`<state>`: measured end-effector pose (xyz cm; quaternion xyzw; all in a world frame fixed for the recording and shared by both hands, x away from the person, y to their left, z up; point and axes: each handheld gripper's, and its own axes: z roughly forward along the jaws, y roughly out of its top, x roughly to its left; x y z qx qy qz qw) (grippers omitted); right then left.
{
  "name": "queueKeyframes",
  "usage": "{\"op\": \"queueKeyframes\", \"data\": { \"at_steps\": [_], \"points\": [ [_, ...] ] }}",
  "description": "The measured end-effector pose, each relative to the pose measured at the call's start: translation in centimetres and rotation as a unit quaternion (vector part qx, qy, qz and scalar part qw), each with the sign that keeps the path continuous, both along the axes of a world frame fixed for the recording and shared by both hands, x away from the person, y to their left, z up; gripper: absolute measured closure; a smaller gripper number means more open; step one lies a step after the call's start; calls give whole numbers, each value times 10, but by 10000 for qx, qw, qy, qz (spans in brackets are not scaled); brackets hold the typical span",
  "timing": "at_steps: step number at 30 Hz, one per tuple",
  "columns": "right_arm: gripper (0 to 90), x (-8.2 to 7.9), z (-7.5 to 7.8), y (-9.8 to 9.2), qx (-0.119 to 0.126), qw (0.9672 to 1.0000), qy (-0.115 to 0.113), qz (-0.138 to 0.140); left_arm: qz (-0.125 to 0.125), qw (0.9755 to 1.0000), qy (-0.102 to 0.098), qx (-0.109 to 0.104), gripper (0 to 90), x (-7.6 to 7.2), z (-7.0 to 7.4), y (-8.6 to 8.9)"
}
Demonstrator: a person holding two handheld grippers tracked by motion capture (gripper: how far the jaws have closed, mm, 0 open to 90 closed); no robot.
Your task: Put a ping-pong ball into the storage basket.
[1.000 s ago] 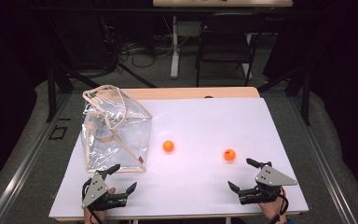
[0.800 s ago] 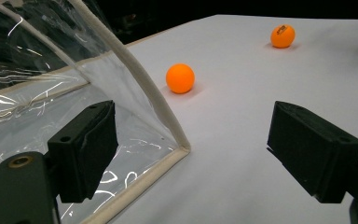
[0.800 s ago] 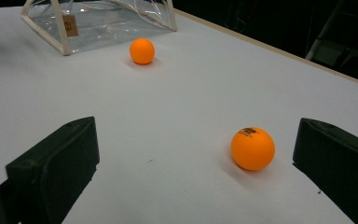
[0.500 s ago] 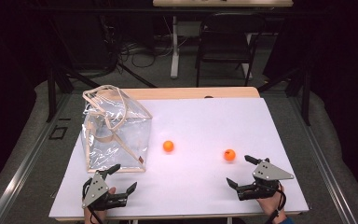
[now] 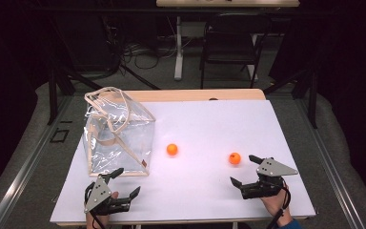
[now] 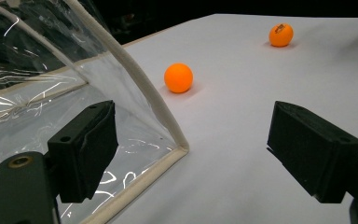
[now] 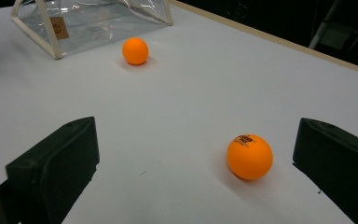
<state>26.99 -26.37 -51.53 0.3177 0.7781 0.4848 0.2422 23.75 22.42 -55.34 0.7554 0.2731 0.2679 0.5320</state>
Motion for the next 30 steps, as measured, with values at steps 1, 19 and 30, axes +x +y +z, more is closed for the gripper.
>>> {"op": "queueKeyframes", "data": {
  "at_steps": [1,19,30],
  "points": [
    [0,1,0,0,11,10000,17,-10,2,10000,-1,-1,159,0,0,0],
    [0,23,3,5,-33,9995,277,-126,-7,10000,-6,10,159,0,0,0],
    [0,37,-1,8,-67,9989,432,-157,-29,10000,-11,-9,159,0,0,0]
  ]
}}
